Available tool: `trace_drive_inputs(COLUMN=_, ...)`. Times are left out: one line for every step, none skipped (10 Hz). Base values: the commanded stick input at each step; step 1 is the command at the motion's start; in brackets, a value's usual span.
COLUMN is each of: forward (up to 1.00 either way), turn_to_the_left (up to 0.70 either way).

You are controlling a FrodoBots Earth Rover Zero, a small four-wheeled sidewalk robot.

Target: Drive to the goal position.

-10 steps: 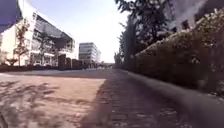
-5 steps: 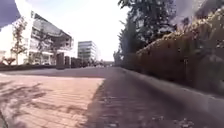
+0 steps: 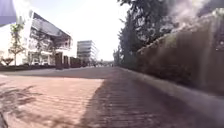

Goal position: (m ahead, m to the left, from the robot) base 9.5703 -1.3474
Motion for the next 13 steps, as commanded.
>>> trace_drive_inputs(forward=0.70, turn_to_the_left=0.00)
trace_drive_inputs(forward=0.70, turn_to_the_left=0.00)
trace_drive_inputs(forward=0.70, turn_to_the_left=0.00)
trace_drive_inputs(forward=0.70, turn_to_the_left=0.00)
trace_drive_inputs(forward=0.70, turn_to_the_left=0.00)
trace_drive_inputs(forward=0.70, turn_to_the_left=0.00)
trace_drive_inputs(forward=0.70, turn_to_the_left=0.00)
trace_drive_inputs(forward=0.70, turn_to_the_left=0.00)
trace_drive_inputs(forward=0.70, turn_to_the_left=0.00)
trace_drive_inputs(forward=0.70, turn_to_the_left=0.00)
trace_drive_inputs(forward=0.70, turn_to_the_left=0.00)
trace_drive_inputs(forward=0.70, turn_to_the_left=0.00)
trace_drive_inputs(forward=0.70, turn_to_the_left=0.00)
